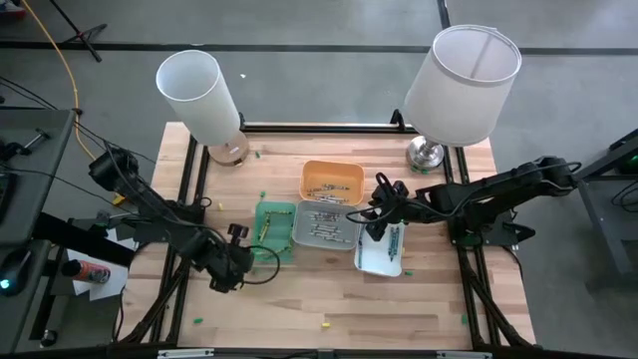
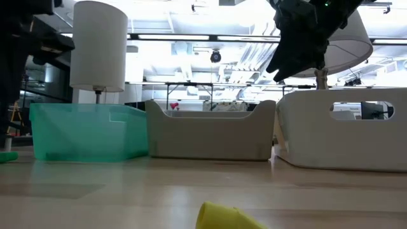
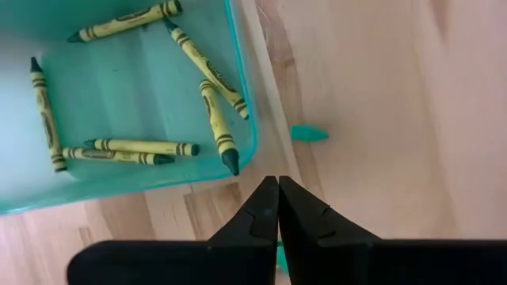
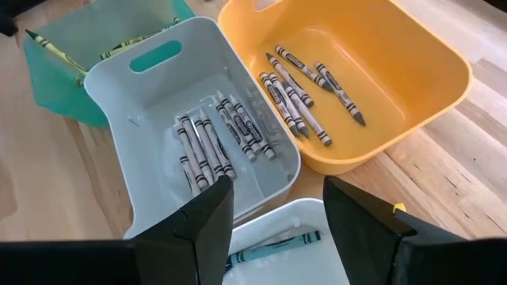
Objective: Sort crayons
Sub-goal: Adjust the green crayon in the green bin
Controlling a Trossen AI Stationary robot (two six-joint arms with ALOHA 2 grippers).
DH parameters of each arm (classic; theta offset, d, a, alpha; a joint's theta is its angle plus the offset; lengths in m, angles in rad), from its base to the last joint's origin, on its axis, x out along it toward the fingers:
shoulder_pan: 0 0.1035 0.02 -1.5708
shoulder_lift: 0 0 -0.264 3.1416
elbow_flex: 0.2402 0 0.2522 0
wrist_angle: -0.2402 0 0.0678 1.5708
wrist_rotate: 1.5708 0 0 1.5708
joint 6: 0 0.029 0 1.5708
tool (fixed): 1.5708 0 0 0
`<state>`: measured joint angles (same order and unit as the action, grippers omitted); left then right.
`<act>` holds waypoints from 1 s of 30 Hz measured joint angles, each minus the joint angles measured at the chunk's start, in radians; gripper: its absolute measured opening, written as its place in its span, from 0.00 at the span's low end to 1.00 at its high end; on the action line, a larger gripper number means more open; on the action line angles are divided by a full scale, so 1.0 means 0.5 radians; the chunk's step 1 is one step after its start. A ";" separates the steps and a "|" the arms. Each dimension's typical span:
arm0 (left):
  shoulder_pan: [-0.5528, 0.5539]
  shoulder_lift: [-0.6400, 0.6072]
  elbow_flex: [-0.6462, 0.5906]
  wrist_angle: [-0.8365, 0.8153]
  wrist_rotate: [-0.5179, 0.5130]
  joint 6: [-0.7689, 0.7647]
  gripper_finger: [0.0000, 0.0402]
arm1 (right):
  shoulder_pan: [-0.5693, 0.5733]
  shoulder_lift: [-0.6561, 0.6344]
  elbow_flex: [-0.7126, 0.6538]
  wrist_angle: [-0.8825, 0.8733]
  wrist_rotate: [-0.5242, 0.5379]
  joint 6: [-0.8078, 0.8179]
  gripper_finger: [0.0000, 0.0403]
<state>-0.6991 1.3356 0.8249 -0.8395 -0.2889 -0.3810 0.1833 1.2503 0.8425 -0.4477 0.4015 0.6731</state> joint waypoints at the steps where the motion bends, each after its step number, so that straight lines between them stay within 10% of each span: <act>1: 0.017 0.009 0.000 0.001 0.017 0.038 0.00 | 0.000 0.000 0.000 0.001 0.000 0.000 0.47; 30: 0.346 -0.082 0.039 0.055 -0.232 0.364 0.00 | 0.001 0.001 0.000 -0.005 -0.001 0.015 0.47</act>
<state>-0.5260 1.2944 0.8442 -0.8122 -0.4049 -0.1989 0.1837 1.2507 0.8425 -0.4504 0.4011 0.6807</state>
